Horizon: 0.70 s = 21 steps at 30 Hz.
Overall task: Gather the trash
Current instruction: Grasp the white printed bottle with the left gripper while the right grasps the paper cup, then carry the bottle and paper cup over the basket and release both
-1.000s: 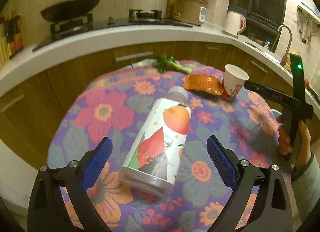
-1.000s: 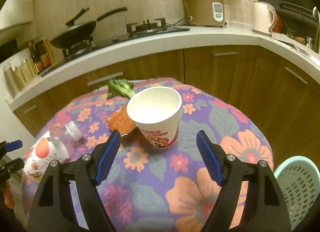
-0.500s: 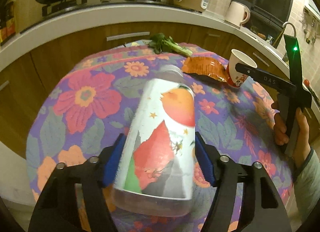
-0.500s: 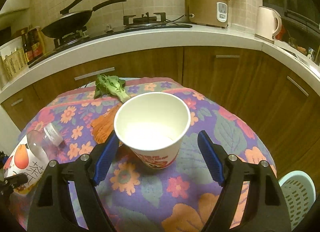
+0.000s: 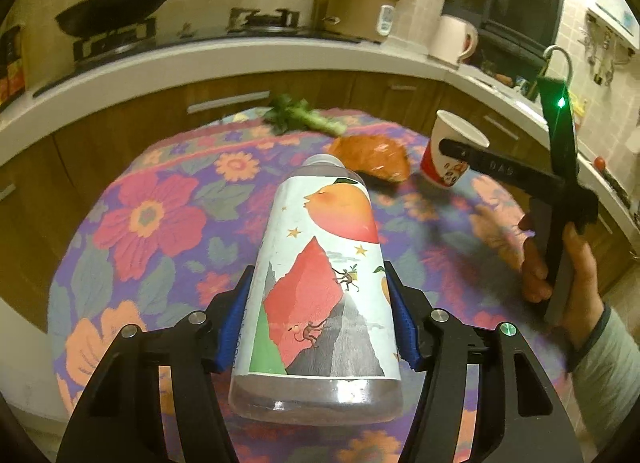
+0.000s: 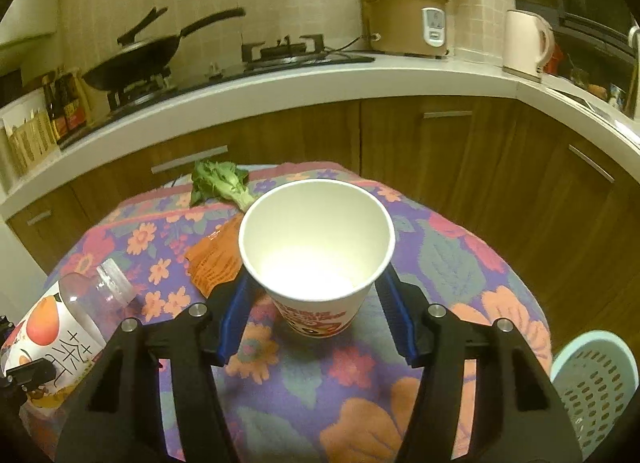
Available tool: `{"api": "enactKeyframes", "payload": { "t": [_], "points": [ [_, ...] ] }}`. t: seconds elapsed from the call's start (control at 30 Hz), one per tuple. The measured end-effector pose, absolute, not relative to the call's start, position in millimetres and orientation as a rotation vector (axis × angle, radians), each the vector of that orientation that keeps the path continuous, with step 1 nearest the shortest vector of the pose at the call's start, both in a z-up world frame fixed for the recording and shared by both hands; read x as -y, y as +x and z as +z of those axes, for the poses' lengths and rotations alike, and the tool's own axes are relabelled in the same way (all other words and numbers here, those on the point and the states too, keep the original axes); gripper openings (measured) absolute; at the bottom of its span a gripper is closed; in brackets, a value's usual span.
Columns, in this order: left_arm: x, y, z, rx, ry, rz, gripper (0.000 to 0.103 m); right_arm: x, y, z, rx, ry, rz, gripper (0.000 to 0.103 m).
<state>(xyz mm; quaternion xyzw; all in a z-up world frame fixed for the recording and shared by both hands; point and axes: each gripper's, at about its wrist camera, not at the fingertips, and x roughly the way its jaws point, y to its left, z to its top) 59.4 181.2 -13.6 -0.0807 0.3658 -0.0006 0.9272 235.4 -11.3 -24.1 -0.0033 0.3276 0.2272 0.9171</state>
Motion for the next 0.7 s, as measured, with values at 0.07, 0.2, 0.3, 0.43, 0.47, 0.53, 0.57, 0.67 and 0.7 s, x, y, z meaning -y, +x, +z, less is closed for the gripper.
{"api": "enactKeyframes", "payload": {
  "t": [0.07, 0.2, 0.3, 0.43, 0.47, 0.53, 0.57, 0.67, 0.7],
  "points": [
    [-169.3, 60.8, -6.7, -0.737, -0.158, -0.036, 0.058, 26.6, 225.9, -18.9, -0.658, 0.015, 0.455, 0.056],
    [-135.7, 63.6, 6.9, -0.716, -0.117, -0.107, 0.057, 69.4, 203.0, -6.1, -0.621, 0.075, 0.445, 0.056],
    [-102.8, 70.2, 18.7, -0.694, -0.079, -0.166, 0.057, 116.1, 184.3, 1.5, -0.598, 0.122, 0.413, 0.056],
    [-50.6, 84.9, 29.8, -0.685, -0.024, -0.269, 0.057, 184.3, 165.2, 5.0, -0.604, 0.185, 0.355, 0.056],
    [-30.0, 90.5, 32.8, -0.68, 0.0, -0.302, 0.057, 197.4, 160.6, 5.4, -0.601, 0.202, 0.346, 0.056],
    [-3.9, 97.4, 34.7, -0.675, 0.028, -0.346, 0.057, 231.2, 147.9, 5.6, -0.589, 0.23, 0.304, 0.056],
    [13.3, 101.9, 35.4, -0.672, 0.046, -0.377, 0.057, 244.0, 143.3, 5.1, -0.588, 0.235, 0.278, 0.056],
    [58.5, 113.9, 30.7, -0.68, 0.076, -0.461, 0.057, 283.7, 130.4, 1.6, -0.592, 0.264, 0.212, 0.056],
    [70.5, 118.0, 26.9, -0.688, 0.075, -0.484, 0.058, 297.3, 127.6, -0.9, -0.6, 0.289, 0.202, 0.056]
  ]
}}
